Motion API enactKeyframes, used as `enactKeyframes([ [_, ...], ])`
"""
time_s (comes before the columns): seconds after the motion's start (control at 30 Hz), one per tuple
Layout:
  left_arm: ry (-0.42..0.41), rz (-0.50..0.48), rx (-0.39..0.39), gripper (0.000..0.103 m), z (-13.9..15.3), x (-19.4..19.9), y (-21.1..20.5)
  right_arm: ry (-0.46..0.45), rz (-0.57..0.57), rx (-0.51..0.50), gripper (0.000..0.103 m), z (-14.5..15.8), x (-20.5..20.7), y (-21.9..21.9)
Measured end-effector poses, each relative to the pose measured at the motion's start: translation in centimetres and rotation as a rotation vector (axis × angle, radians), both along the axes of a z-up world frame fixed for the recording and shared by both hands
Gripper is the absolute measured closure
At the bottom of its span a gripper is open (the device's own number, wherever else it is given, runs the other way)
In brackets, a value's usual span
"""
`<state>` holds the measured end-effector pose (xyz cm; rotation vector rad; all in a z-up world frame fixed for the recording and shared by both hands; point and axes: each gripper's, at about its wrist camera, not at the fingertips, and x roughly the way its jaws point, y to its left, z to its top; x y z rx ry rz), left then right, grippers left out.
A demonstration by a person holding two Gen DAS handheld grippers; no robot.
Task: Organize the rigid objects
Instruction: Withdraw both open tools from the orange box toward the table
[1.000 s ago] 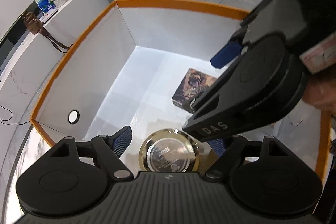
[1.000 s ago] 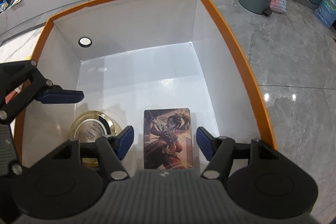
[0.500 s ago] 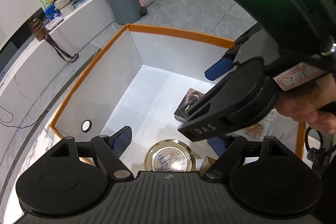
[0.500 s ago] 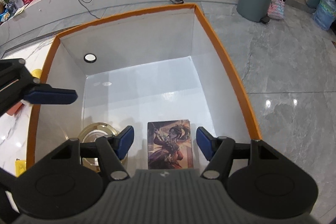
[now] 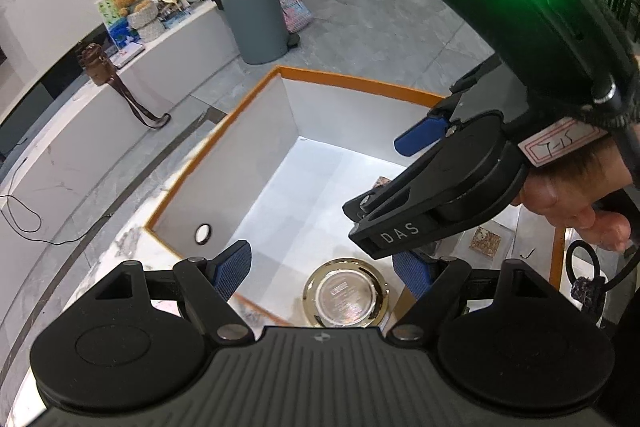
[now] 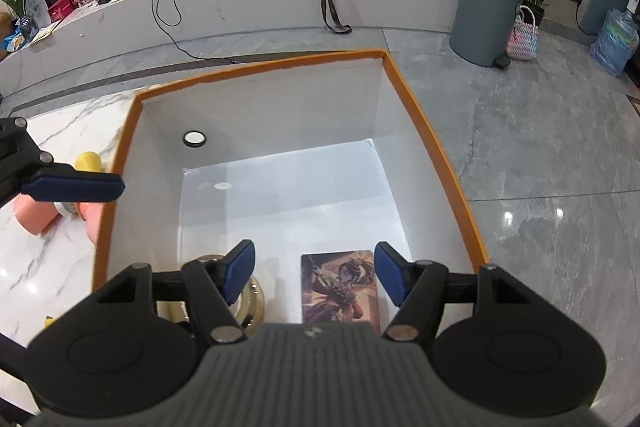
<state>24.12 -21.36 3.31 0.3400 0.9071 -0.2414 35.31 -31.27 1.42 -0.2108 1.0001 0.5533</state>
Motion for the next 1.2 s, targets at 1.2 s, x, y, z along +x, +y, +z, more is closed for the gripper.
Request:
enactKeyframes([
  [1.2, -0.144, 0.261, -0.206, 0.009, 1.1, -12.8, 14.2, -0.146, 0.233, 0.114, 0.037, 3.6, -8.3, 8.3],
])
